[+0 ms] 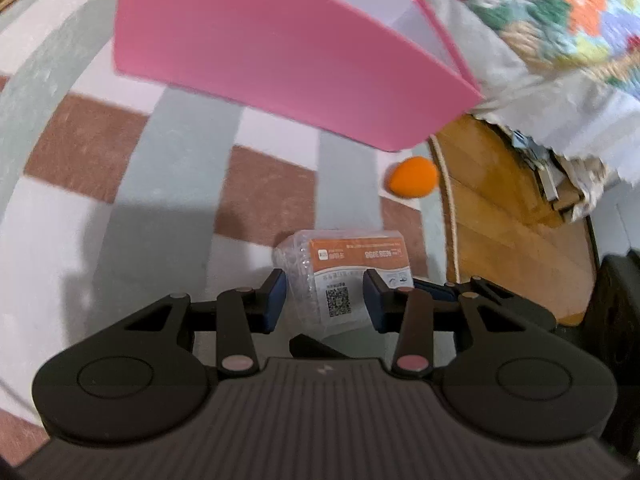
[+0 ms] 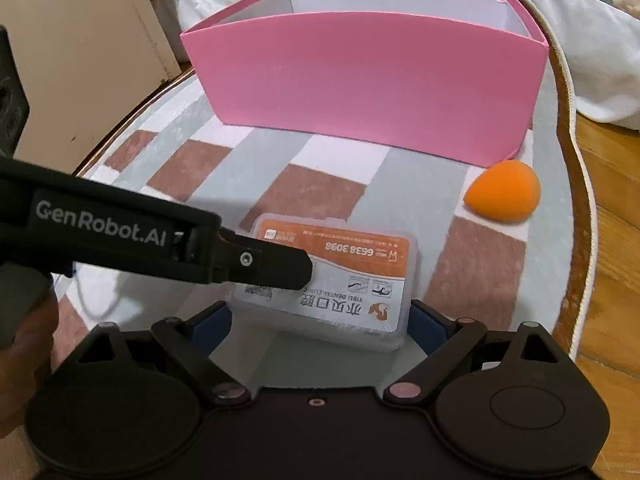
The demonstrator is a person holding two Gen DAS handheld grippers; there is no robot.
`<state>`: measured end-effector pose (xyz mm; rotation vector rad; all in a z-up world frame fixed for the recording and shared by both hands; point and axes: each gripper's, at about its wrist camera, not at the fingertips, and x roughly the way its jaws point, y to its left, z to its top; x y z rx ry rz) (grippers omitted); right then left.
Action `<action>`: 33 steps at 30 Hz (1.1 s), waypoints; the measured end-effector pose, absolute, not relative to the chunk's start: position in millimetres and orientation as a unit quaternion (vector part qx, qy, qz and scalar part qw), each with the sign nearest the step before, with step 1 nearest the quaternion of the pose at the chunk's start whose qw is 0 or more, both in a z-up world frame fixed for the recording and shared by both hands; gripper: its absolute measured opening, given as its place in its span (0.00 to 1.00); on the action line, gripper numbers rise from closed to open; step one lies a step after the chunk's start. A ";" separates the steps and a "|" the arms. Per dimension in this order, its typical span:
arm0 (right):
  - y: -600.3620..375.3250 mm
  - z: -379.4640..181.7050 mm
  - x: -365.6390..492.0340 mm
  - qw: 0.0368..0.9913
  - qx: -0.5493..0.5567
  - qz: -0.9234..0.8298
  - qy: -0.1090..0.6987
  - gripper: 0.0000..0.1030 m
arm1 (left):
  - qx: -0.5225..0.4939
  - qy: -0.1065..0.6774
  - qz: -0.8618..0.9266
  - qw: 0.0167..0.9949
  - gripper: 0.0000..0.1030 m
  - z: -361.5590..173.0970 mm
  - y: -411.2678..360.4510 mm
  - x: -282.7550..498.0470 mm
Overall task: Organize objects
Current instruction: 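Lower the left tool onto the orange-labeled clear box and close it, then lift the clear box with the left tool over the pink box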
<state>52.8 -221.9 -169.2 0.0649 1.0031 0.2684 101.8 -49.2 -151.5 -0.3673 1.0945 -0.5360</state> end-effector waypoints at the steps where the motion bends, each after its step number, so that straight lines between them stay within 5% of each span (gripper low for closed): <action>1: -223.7 -168.0 50.3 0.870 0.032 0.127 0.476 0.93 | -0.163 0.504 -0.255 0.809 0.38 -147.7 -51.5 98.1; 33: -226.3 -21.7 32.2 0.890 -0.013 0.191 0.414 0.93 | -0.147 0.453 -0.245 0.845 0.39 12.6 -38.9 82.8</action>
